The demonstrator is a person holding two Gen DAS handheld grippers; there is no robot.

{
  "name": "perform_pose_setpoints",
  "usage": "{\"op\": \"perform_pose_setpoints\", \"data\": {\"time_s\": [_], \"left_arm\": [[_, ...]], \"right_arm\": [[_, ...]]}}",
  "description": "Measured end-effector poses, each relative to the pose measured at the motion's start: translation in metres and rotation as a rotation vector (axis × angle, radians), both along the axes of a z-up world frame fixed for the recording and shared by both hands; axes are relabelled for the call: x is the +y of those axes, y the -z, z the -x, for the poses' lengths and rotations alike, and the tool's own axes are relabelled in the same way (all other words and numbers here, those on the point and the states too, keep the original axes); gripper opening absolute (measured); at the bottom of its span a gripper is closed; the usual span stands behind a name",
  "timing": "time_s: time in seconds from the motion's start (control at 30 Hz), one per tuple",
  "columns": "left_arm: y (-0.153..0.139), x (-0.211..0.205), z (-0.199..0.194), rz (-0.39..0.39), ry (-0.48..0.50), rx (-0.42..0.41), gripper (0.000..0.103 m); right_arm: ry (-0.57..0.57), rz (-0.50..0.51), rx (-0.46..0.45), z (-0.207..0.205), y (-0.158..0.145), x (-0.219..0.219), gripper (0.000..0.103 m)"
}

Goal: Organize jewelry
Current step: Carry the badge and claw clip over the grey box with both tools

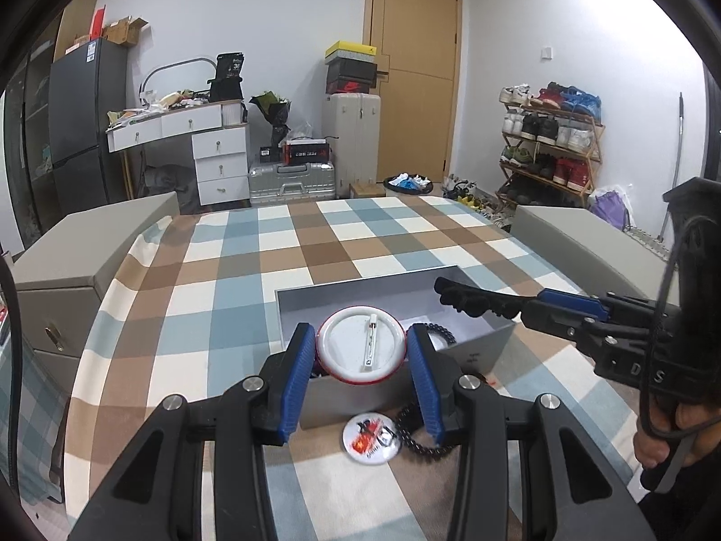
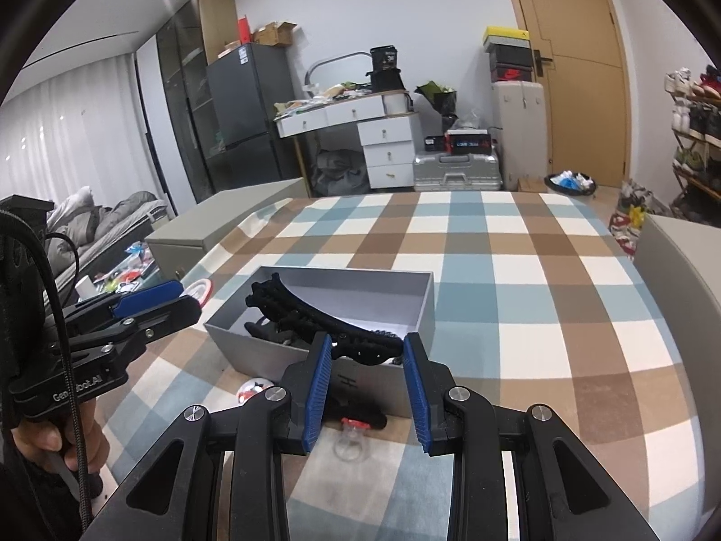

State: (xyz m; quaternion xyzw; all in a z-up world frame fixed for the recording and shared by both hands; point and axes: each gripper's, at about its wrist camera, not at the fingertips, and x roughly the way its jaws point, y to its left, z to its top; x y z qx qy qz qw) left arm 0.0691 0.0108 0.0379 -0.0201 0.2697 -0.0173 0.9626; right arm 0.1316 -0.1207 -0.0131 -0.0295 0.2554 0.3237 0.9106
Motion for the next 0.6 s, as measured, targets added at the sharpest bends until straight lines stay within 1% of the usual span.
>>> {"op": "perform_pose_setpoints", "data": {"time_s": [0.13,0.2,0.3,0.5,0.6], "left_arm": [[0.002,0.002,-0.012,0.011,-0.002,0.0,0.037],[0.002,0.003,-0.017,0.01,-0.019,-0.004,0.037],[0.006,0.003,-0.026,0.031,-0.01,0.033,0.037],[0.018,-0.002,-0.033,-0.034,-0.03,0.043,0.037],[0.022,-0.005,-0.037,-0.058,-0.032,0.043,0.037]], "right_arm": [[0.015,0.006,0.003,-0.005,-0.001,0.007,0.031],[0.025,0.003,0.002,-0.008,-0.002,0.008,0.031],[0.041,0.011,-0.002,-0.011,-0.001,0.01,0.031],[0.075,0.025,0.011,-0.018,0.0,0.011,0.031],[0.105,0.053,0.012,-0.019,-0.002,0.014,0.031]]}}
